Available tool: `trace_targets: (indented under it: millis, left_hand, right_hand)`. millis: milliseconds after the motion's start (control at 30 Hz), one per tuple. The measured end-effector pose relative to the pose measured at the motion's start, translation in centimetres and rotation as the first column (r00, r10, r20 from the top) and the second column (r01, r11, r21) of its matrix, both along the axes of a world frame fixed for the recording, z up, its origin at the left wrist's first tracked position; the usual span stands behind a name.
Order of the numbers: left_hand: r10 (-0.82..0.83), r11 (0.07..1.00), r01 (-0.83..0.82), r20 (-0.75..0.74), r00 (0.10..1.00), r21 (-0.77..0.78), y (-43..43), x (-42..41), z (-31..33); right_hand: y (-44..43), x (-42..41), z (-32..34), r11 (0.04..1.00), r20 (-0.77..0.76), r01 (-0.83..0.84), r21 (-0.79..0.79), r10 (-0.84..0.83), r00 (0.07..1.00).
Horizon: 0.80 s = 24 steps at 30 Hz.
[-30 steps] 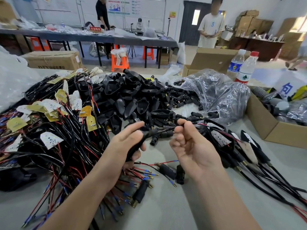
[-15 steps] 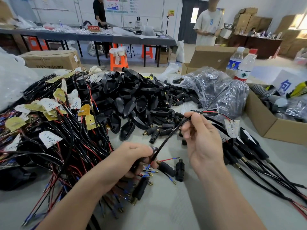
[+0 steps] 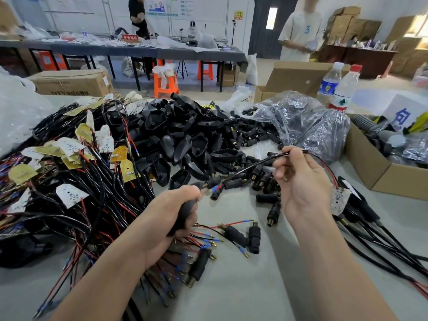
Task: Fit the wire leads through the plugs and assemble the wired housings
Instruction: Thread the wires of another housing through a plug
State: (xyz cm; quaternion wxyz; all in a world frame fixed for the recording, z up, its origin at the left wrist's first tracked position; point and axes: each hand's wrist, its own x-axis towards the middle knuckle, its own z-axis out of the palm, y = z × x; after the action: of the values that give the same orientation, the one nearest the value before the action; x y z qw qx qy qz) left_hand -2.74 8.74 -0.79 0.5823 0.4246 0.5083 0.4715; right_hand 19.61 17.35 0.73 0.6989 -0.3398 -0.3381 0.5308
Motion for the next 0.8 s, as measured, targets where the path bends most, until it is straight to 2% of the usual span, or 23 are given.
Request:
trace_targets:
  millis: [133,233,300,400,467,567,667,800]
  left_hand:
    - [0.084,0.995,-0.093,0.173,0.981,0.043,-0.1,0.0,0.2]
    - [0.171,0.978,-0.196,0.278,0.945,0.068,-0.2,-0.1,0.1]
    - [0.196,0.969,-0.227,0.254,0.947,0.098,-0.3,-0.2,0.1]
    - [0.181,0.967,-0.196,0.103,0.978,0.163,-0.2,0.2,-0.4]
    - [0.174,0.972,-0.182,0.067,0.983,0.147,-0.1,0.6,-0.9]
    - [0.127,0.985,-0.129,0.026,0.992,0.113,-0.1,1.1,-1.1]
    - [0.069,0.989,-0.067,-0.013,0.998,0.128,-0.3,1.4,-1.1]
    - [0.071,0.99,-0.066,-0.031,0.997,0.126,-0.2,1.8,-0.9]
  right_hand:
    - [0.0,0.0,-0.3,1.0,0.0,0.008,-0.016,-0.008,1.0]
    - [-0.1,-0.3,-0.5,1.0,0.089,0.0,-0.005,0.001,0.996]
    - [-0.3,-0.7,-0.8,1.0,0.178,-0.023,0.017,0.02,0.984]
    - [-0.7,-2.0,-1.1,0.995,0.303,-0.086,0.053,0.066,0.951]
    - [-0.8,-2.9,-1.5,0.988,0.407,-0.132,0.085,0.087,0.909]
    - [-1.0,-3.8,-2.1,0.969,0.568,-0.225,0.105,0.127,0.813]
    - [-1.6,-4.5,-2.7,0.953,0.643,-0.3,0.05,0.2,0.74]
    - [-2.6,-5.5,-3.3,0.937,0.801,-0.347,0.028,0.187,0.569]
